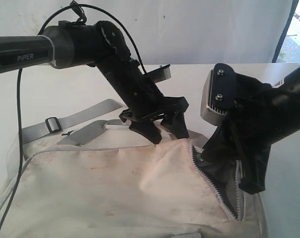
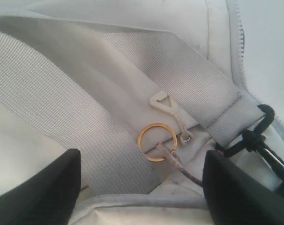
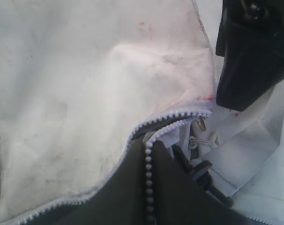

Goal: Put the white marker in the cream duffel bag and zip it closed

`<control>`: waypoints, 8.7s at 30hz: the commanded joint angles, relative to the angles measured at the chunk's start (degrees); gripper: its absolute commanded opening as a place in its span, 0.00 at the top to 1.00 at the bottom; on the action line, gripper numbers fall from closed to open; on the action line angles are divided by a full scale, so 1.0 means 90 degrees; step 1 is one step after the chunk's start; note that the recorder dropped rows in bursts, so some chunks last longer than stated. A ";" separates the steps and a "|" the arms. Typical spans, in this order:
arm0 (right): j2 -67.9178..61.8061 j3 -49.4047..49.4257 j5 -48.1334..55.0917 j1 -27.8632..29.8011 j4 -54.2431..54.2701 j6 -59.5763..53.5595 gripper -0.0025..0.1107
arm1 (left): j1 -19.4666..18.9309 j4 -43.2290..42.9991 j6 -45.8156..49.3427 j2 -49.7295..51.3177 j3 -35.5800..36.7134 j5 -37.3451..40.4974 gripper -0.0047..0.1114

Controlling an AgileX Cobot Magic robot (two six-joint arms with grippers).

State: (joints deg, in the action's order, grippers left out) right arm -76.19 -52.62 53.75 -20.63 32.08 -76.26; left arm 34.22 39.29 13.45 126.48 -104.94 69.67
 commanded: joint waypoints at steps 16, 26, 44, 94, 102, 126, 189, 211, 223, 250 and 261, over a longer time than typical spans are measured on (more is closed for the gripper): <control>0.0016 0.0014 0.0452 0.0004 0.0112 0.1962 0.98 | -0.0292 -0.0663 -0.0274 -0.0115 0.0018 0.0032 0.27; -0.0150 -0.0013 0.0205 0.0004 -0.0541 0.5112 0.58 | -0.0629 -0.1065 -0.0622 -0.0115 0.0018 0.0032 0.27; -0.0560 -0.0026 -0.1262 0.0358 -0.2142 0.9219 0.35 | -0.0979 0.0476 -0.0966 0.0441 0.0018 -0.0941 0.27; -0.2198 -0.0378 -0.1383 0.0524 0.3282 0.3212 0.35 | -0.1639 0.0478 -0.1116 0.0684 -0.2029 0.0032 0.96; -0.3120 -0.1006 -0.1400 0.0513 0.3553 0.2537 0.35 | -0.1732 0.0385 -0.1105 0.0684 -0.2029 0.0032 0.96; -0.4440 -0.1434 -0.1588 0.0513 0.4504 0.2163 0.61 | -0.1732 0.0334 -0.1000 0.0684 -0.2029 0.0032 0.96; -0.4125 -0.4368 -0.0671 0.1096 0.4264 0.3333 0.98 | -0.1572 0.1084 0.1726 -0.1123 0.1425 0.0032 0.96; -0.4125 -0.4368 0.0174 0.1096 0.4292 0.3548 0.98 | -0.0812 0.0151 0.2729 -0.1712 0.2170 0.0032 0.96; -0.4135 -0.4368 -0.0179 0.1096 0.4307 0.3504 0.98 | -0.1057 -0.0792 0.2181 -0.2183 0.1577 0.0032 0.41; -0.4148 -0.4368 -0.0130 0.1084 0.3930 0.3504 0.98 | 0.0240 0.0033 0.0639 -0.2113 0.1577 -0.3065 0.43; -0.4148 -0.4368 -0.0198 0.1084 0.3930 0.3504 0.98 | 0.0653 -0.0983 0.0263 -0.2113 0.1577 -0.3538 0.43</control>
State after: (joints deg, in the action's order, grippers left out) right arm -113.95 -91.33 52.07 -11.33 67.35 -44.57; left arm 39.92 31.86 16.57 107.68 -90.60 38.80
